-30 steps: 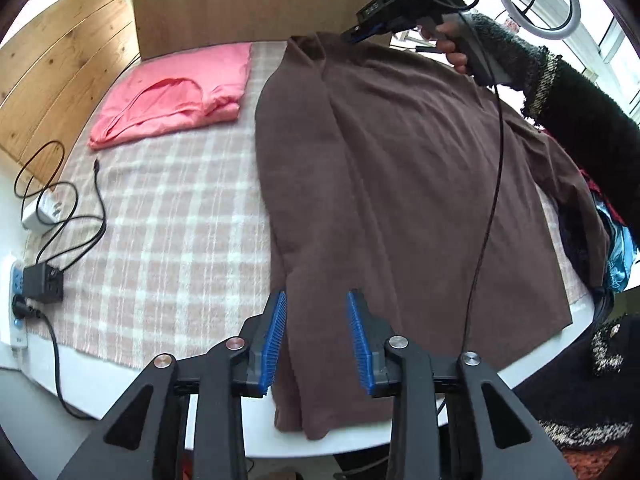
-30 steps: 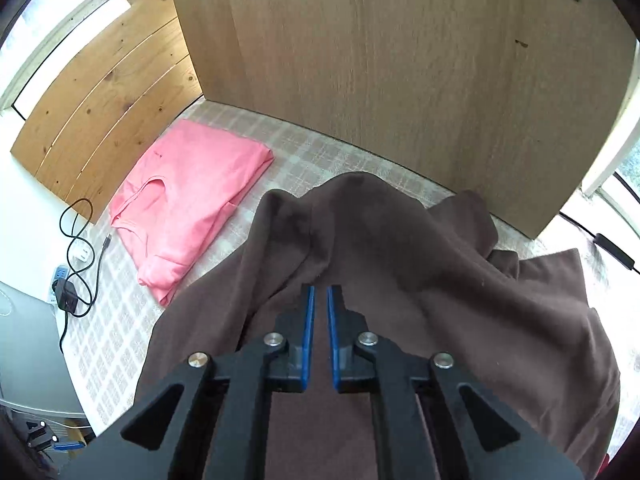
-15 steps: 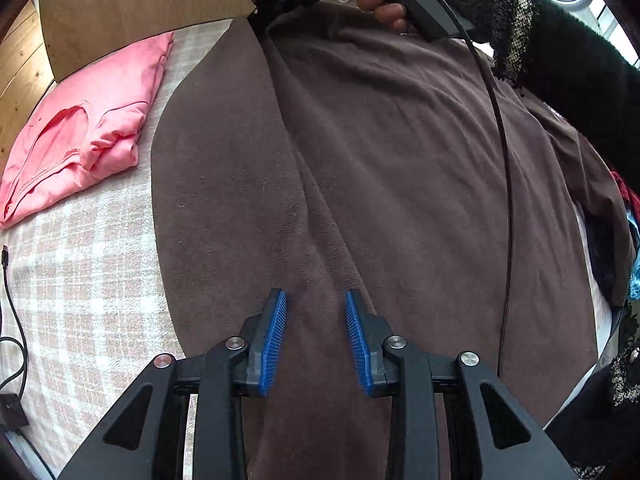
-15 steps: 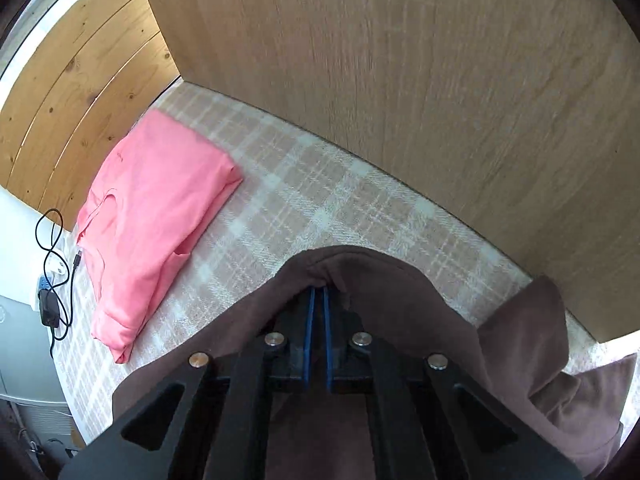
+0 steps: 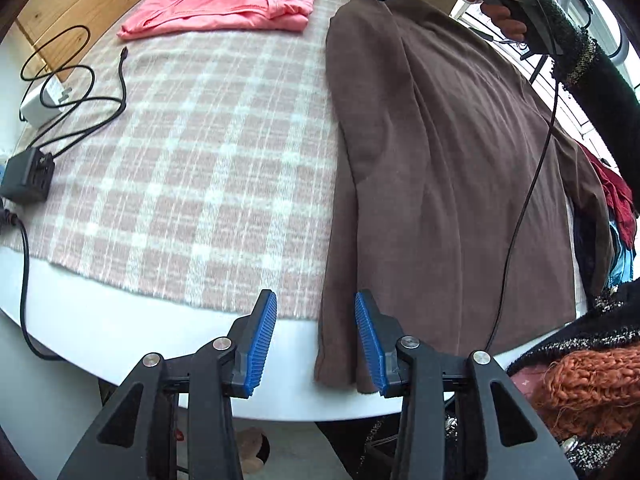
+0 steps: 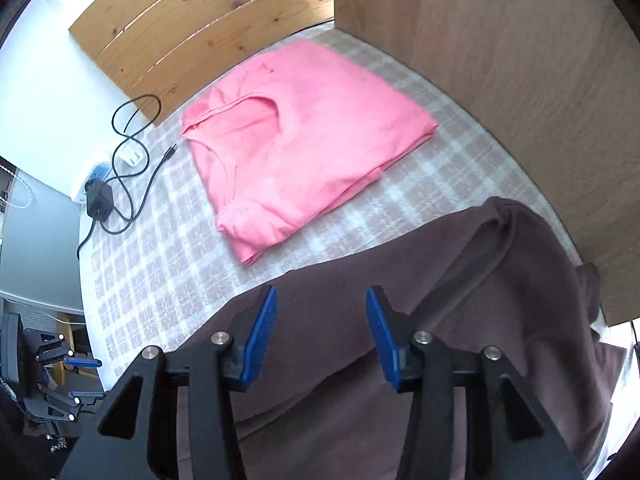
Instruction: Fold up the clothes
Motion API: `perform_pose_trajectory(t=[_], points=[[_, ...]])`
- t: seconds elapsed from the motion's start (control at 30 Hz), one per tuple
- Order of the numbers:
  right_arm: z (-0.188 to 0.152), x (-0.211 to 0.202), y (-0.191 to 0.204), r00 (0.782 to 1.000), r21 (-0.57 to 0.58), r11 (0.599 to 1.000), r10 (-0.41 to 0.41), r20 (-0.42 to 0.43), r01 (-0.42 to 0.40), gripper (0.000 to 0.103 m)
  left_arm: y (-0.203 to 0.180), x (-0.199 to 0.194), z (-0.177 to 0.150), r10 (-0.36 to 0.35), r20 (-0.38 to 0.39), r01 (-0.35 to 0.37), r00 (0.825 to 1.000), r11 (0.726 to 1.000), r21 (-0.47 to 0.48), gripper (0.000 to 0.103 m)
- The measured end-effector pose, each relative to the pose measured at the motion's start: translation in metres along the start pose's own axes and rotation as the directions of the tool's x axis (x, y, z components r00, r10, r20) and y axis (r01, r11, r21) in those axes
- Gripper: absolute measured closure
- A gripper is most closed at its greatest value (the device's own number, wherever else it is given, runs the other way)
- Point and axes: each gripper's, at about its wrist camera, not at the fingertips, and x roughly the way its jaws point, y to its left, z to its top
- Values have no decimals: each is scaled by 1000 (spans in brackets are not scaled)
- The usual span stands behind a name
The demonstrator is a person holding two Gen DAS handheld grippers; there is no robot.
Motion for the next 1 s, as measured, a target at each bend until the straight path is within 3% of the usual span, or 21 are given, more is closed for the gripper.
perform_pose_trajectory(t=[0.13,0.33,0.57,0.7,0.87,0.9,0.93,0.97,1.0], points=[[-12,20,34,998,18,1000,-14,-61,15,57,-8,11,-19,14,-2,-14,1000,1000,27,63],[-8,37,69,984,-4,990,-142,-111,143,57,-9,13,-28,-11,33,9,999,999,52,64],[-2,55,73,947,44,965,-244,-209,259,57,-6,5,-31,-54,47,50,997,996,70,63],[-5,65,66,940,73,960,-246,-237,270,57,-1,-9,-36,-83,72,77,994,993,89,52],[-9,67,62,937,77,954,-264,-230,288,59,-3,6,-30,-71,38,66,997,990,122,53],[-11,65,62,937,73,954,-269,-221,291,62,-3,9,-29,-65,40,59,997,989,134,54],[-13,63,60,939,72,953,-273,-209,293,73,-3,11,-28,-59,42,52,997,988,145,57],[-14,60,59,940,71,953,-277,-197,295,78,-3,13,-26,-57,41,50,998,987,156,64],[-17,57,56,946,81,955,-265,-184,284,80,-2,14,-26,-63,37,56,997,985,163,83]])
